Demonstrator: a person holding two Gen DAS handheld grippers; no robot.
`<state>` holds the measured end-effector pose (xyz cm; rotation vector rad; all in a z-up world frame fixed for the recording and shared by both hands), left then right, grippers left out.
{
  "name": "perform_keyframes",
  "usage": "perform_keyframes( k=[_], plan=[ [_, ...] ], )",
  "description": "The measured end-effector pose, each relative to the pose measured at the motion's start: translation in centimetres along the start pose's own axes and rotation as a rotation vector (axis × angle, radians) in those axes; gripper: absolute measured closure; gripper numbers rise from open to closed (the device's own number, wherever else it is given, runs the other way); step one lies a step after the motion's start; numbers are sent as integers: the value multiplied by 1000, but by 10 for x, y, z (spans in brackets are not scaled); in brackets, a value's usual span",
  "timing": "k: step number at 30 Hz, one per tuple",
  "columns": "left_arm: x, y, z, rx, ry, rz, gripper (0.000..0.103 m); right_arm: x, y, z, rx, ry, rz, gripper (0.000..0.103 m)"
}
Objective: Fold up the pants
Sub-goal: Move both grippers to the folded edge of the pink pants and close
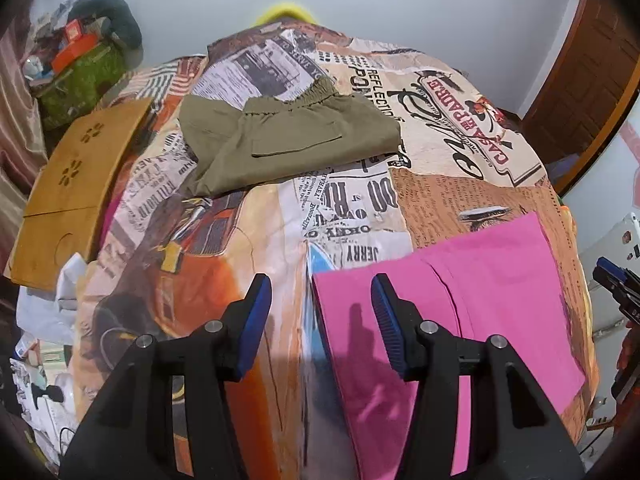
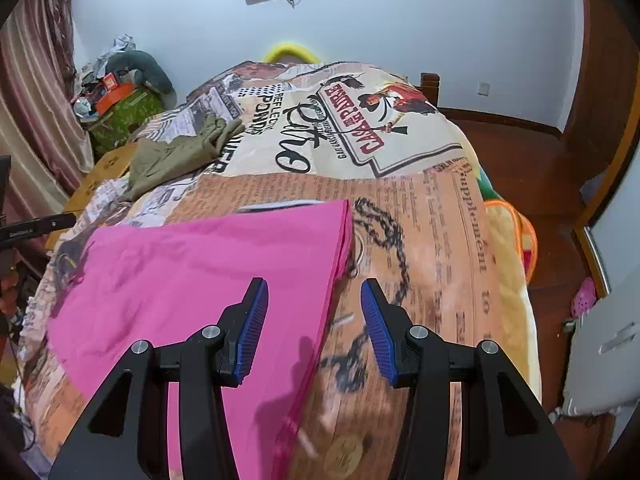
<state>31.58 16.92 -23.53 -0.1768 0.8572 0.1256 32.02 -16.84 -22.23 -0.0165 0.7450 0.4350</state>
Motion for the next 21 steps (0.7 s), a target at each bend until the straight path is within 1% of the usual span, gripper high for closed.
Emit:
perform_keyframes(
  k=[3, 7, 10, 13, 14, 16, 19, 20, 21],
  plan=[
    [14, 0, 3, -12, 19, -13, 51, 18, -3, 8, -5, 6, -3, 59],
    [33, -3, 1, -3, 35, 1, 51, 41, -9, 15, 0, 20, 5, 58],
    [45, -4, -4, -29, 74, -34, 51, 60, -14, 19, 8, 30, 8, 58],
    [51, -7, -10, -35, 92, -49, 55, 80, -19, 22, 5, 33, 15, 58],
    [52, -8, -12, -36, 95, -59, 57, 88, -21, 23, 6, 43, 13, 58],
    [53, -11, -15, -36, 98, -57, 58, 101, -24, 24, 21, 62, 21, 58],
    [55, -15, -19, -22, 106, -78, 61, 115, -24, 22, 22, 80, 48, 59],
    [55, -15, -20, -20, 106, -80, 62, 118, -21, 21, 8, 84, 52, 59],
    [54, -16, -21, -20, 106, -88, 67, 120, -18, 20, -10, 88, 53, 59]
  ],
)
Point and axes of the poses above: each gripper's, at about its wrist camera, not at the fingertips, and x roughly the way its jaws point, y to its left, z to its top, the point moved 2 cm from there along x, roughly the way its jaws point, and after that the axes turned 8 degrees about -y, right-handed, at the moved point
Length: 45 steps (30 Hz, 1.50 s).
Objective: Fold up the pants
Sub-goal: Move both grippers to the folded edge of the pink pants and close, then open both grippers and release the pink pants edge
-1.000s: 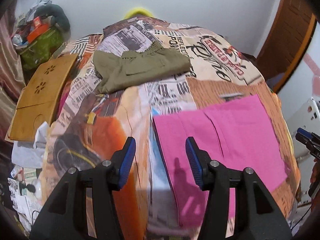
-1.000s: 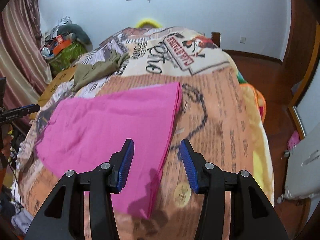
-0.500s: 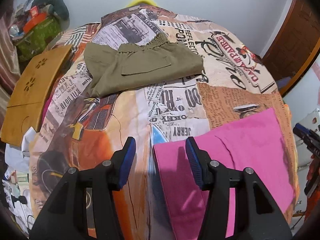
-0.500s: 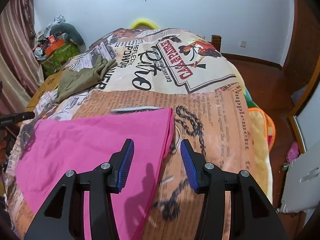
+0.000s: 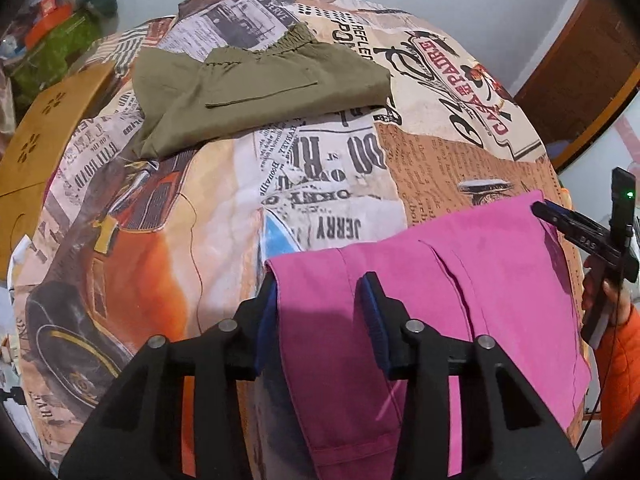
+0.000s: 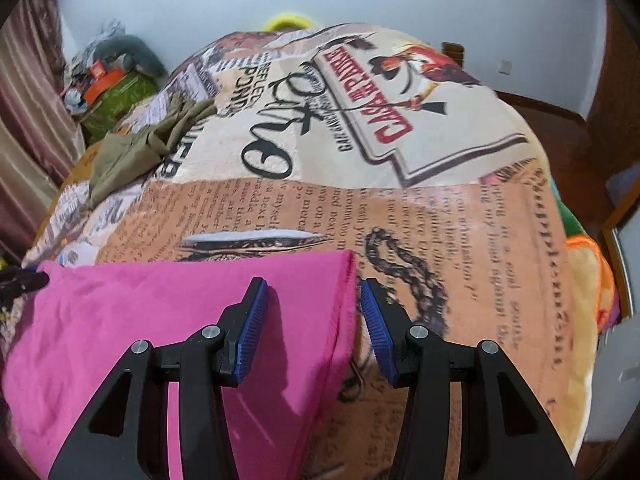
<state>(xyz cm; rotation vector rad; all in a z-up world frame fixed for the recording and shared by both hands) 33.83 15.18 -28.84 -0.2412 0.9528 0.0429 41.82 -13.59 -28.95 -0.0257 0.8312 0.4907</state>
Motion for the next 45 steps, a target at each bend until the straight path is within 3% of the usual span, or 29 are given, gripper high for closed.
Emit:
perform_keyframes(
  k=[1, 4, 6, 8, 12, 16, 23, 28, 31, 34, 36, 37, 38, 39, 43, 45],
  plan=[
    [-1, 0, 0, -1, -2, -7, 70, 2, 1, -1, -11, -1, -1, 59],
    [-5, -2, 2, -8, -15, -6, 84, 5, 7, -5, -50, 1, 1, 78],
    [-7, -4, 3, 13, -34, 44, 98, 5, 10, -7, -69, -8, -9, 90],
    [-8, -4, 2, 16, -42, 41, 99, 7, 9, -6, -78, -19, -35, 95],
    [-6, 5, -1, -3, -50, 87, 100, 13, 5, -11, -76, -9, -51, 98],
    [-11, 17, -6, -37, -52, 83, 100, 13, 8, -11, -101, -12, -74, 98],
    [-12, 19, -13, 6, -27, 98, 99, 17, 10, -11, -162, -24, -149, 100],
    [-13, 18, -12, 4, -11, 93, 97, 14, 6, -9, -154, -9, -146, 100],
    [-21, 16, -8, 28, -17, 98, 94, 3, 8, -3, -135, -2, -126, 99],
    [-35, 12, 1, 77, -62, 164, 92, -15, 13, 10, -120, -28, -119, 90],
    [-44, 7, 10, 114, -103, 215, 76, -30, 20, 20, -117, -73, -104, 67],
    [-49, 4, 15, 129, -130, 218, 71, -38, 26, 25, -116, -106, -85, 61],
    [-52, 0, 19, 140, -150, 207, 63, -44, 32, 28, -118, -129, -61, 52],
    [-54, -3, 22, 148, -161, 195, 61, -49, 40, 32, -121, -147, -27, 51],
    [-48, -26, 29, 169, -150, 105, 61, -49, 75, 36, -125, -124, 119, 50],
    [-32, -38, 27, 157, -94, 38, 61, -40, 90, 32, -113, -76, 181, 50]
  ],
)
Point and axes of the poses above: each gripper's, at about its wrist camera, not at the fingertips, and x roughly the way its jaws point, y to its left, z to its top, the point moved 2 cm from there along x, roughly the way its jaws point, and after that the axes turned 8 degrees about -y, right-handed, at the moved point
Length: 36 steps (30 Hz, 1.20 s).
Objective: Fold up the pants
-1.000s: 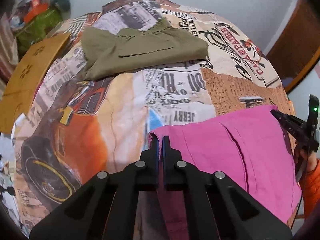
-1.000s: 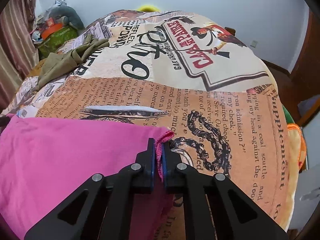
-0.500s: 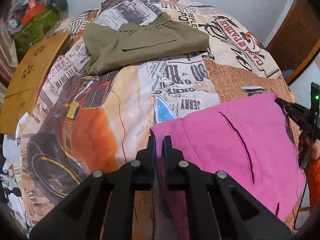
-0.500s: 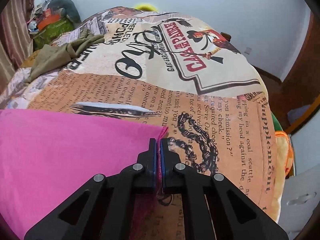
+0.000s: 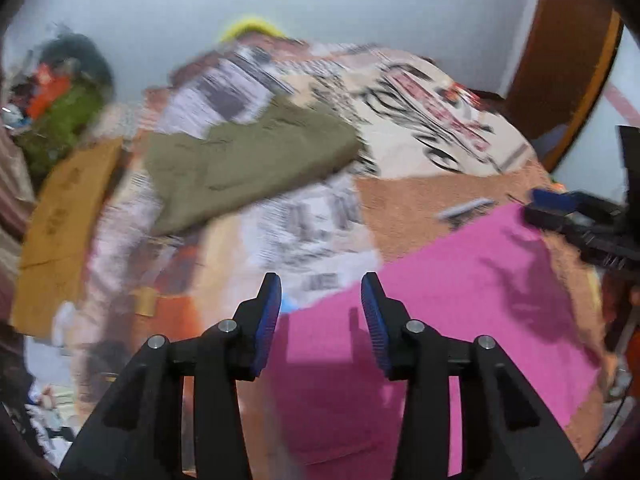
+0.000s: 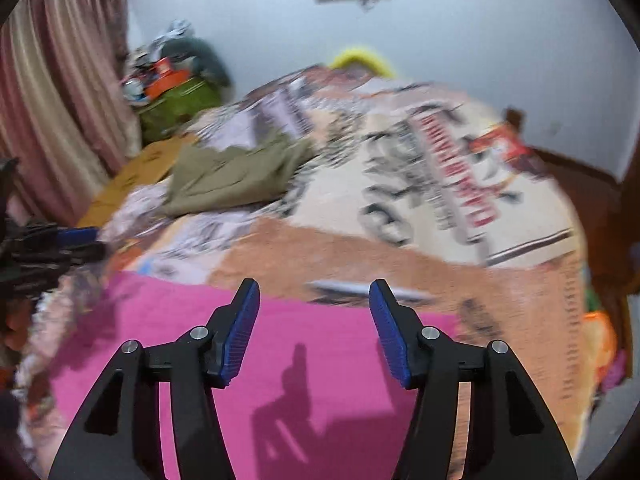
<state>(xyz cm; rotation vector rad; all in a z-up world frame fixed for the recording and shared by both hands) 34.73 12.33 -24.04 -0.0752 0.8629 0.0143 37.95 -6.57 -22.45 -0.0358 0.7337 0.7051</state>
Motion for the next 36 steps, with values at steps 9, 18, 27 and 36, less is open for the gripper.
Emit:
perform_keyframes(
  k=[9, 18, 27, 36],
  plan=[
    [44, -13, -27, 13, 130, -60, 61, 65, 27, -54, -11, 282, 66, 49],
    [11, -3, -49, 57, 56, 19, 46, 25, 19, -75, -56, 288, 41, 47],
    [-6, 8, -70, -1, 44, 50, 43, -20, 9, -94, -40, 242, -53, 40],
    [-45, -1, -62, 25, 5, 93, 43, -60, 14, -79, 33, 130, -74, 40]
  ],
)
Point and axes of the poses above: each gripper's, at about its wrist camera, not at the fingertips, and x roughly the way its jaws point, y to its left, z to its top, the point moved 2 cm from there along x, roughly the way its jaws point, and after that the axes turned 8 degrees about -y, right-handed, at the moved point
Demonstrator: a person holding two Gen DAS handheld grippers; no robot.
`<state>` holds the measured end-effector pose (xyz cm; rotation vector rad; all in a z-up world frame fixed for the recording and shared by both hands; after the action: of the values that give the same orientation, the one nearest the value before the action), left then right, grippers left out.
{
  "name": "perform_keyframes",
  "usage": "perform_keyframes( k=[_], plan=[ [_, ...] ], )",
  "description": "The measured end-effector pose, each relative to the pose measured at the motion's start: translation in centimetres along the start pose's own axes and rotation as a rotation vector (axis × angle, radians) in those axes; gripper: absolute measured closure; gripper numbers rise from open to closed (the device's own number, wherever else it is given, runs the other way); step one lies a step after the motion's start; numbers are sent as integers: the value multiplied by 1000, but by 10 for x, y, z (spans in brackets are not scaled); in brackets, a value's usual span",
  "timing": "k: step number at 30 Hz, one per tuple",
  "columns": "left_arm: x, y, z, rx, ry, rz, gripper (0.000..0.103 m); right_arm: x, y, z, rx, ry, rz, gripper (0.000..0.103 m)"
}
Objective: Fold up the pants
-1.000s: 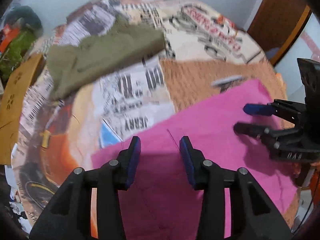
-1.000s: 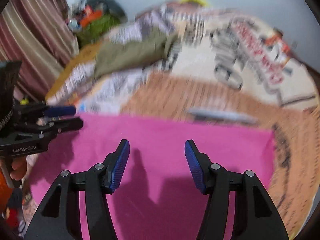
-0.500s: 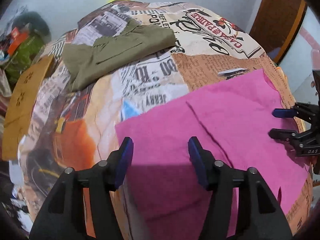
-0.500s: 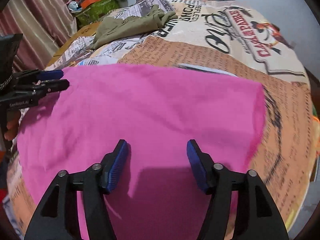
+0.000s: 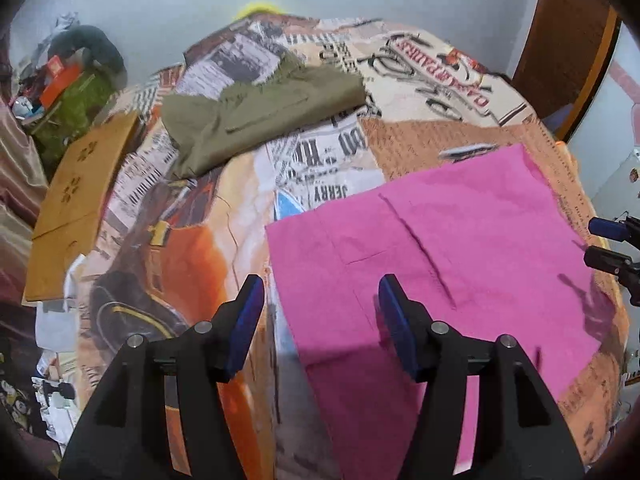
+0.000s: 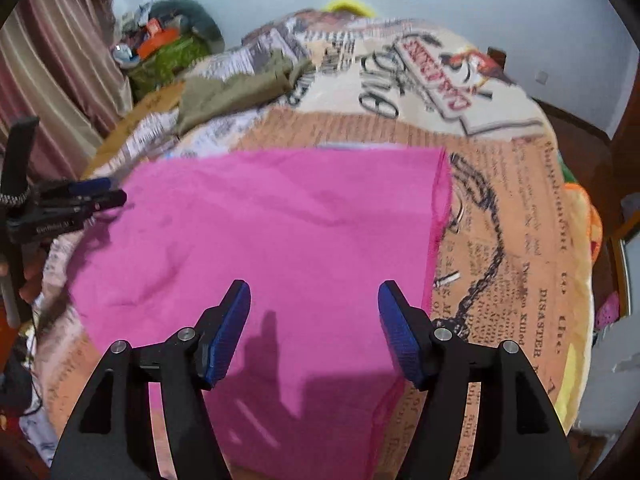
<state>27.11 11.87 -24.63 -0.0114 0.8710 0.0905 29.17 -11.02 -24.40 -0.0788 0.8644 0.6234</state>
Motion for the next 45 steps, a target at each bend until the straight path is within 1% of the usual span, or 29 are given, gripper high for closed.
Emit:
perform_keyframes(
  k=[4, 5, 8, 9, 12, 16, 19, 24, 28, 31, 33, 34, 37, 41, 45],
  plan=[
    [-34, -4, 1, 10, -48, -14, 43, -21, 10, 7, -9, -59, -1, 40],
    [-42, -5, 1, 21, -58, -13, 40, -28, 14, 9, -13, -75, 0, 40],
    [-66, -8, -2, 23, -94, -12, 24, -45, 23, 11, -15, -120, 11, 40],
    [-74, -9, -4, 15, -107, -19, 21, -51, 27, 12, -16, -137, 14, 40],
    [-92, -12, -11, 5, -127, -23, 18, -63, 37, 10, -23, -174, 16, 40],
    [-106, -16, -28, -30, -120, -53, 14, -74, 48, 4, -26, -196, 22, 40],
    [-105, -20, -42, -50, -98, -57, 14, -77, 57, -4, -29, -202, 15, 39],
    [-91, -20, -71, -139, -18, -76, 14, -72, 68, -22, -36, -185, 23, 38],
    [-82, -23, -89, -188, 21, -108, 14, -58, 72, -35, -39, -150, 18, 38],
    [-75, -28, -99, -237, 60, -162, 14, -48, 73, -43, -34, -127, 9, 38],
    [-67, -30, -106, -299, 96, -212, 14, -41, 72, -47, -30, -114, 7, 38],
    [-65, -30, -107, -318, 104, -223, 14, -35, 71, -49, -26, -106, 6, 38],
    [-63, -32, -107, -350, 76, -242, 14, -27, 68, -53, -12, -86, 3, 38],
    [-59, -32, -105, -389, 71, -267, 9, -16, 63, -58, 10, -57, 0, 38],
    [-53, -33, -101, -404, 65, -274, 8, -5, 63, -64, 0, -7, 7, 38]
  ],
)
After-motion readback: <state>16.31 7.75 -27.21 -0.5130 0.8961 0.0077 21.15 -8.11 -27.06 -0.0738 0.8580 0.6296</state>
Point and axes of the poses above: each gripper's, at about its wrist camera, not at the fingertips, and x roughly the way its jaws point, y to its left, z to its top, the point moved 2 cm from there along x, roughly the way its jaws point, and after that the axes turned 8 degrees about -y, right-handed, at the moved point
